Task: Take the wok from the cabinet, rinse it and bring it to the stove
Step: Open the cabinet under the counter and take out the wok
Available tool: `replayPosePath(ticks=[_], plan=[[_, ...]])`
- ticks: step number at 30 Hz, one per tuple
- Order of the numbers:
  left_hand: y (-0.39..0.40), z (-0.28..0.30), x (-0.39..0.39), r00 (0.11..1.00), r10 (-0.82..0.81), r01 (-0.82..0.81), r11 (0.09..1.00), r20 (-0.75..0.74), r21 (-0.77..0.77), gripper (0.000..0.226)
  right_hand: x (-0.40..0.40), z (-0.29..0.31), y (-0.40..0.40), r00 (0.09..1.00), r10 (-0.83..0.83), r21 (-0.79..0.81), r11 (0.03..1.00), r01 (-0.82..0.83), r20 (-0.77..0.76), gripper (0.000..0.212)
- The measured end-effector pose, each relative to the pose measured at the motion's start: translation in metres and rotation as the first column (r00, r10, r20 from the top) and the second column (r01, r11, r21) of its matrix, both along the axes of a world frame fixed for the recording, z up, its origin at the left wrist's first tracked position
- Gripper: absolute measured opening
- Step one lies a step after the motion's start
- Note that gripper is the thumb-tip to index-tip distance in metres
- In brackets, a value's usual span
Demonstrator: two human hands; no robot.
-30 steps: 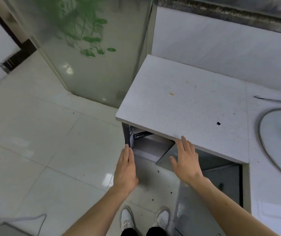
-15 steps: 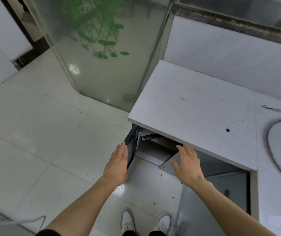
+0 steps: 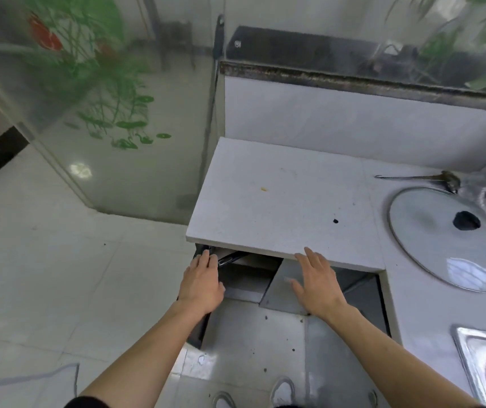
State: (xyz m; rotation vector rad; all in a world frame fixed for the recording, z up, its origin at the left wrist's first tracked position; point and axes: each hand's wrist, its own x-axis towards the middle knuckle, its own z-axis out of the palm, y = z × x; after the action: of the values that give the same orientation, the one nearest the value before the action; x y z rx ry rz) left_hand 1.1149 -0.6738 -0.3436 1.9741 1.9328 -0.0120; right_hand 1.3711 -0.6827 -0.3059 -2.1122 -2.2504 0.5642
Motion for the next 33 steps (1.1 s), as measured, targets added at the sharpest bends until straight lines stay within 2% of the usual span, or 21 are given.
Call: replayPosePath(ticks=[3, 14, 20, 25, 29, 33], plan=[[0.019, 0.015, 0.023, 0.997, -0.076, 0.076, 0.996, 0.003, 0.04, 0.058, 0.015, -0.002, -0.003, 0.999, -0.03, 0.002, 1.0, 0.03, -0.009, 0.057], [0.067, 0.023, 0.068, 0.965, -0.263, 0.263, 0.963, -0.001, -0.065, 0.059, 0.046, -0.032, 0.011, 0.96, -0.208, -0.107, 0.976, 0.191, -0.19, 0.056], [0.095, 0.013, 0.066, 0.893, -0.44, 0.43, 0.896, -0.092, -0.112, 0.059, 0.037, -0.039, 0.005, 0.908, -0.371, -0.18, 0.923, 0.339, -0.192, 0.06], [0.102, -0.003, 0.046, 0.826, -0.561, 0.551, 0.824, -0.056, -0.133, 0.045, 0.013, -0.037, -0.014, 0.756, -0.611, -0.246, 0.79, 0.561, -0.234, 0.058], [0.111, -0.007, 0.035, 0.775, -0.629, 0.622, 0.777, -0.065, -0.099, 0.047, -0.018, -0.03, -0.03, 0.613, -0.736, -0.255, 0.676, 0.691, -0.289, 0.055], [0.117, -0.003, 0.036, 0.764, -0.645, 0.633, 0.759, -0.035, -0.153, 0.045, -0.043, -0.037, -0.042, 0.394, -0.799, -0.364, 0.57, 0.736, -0.454, 0.054]])
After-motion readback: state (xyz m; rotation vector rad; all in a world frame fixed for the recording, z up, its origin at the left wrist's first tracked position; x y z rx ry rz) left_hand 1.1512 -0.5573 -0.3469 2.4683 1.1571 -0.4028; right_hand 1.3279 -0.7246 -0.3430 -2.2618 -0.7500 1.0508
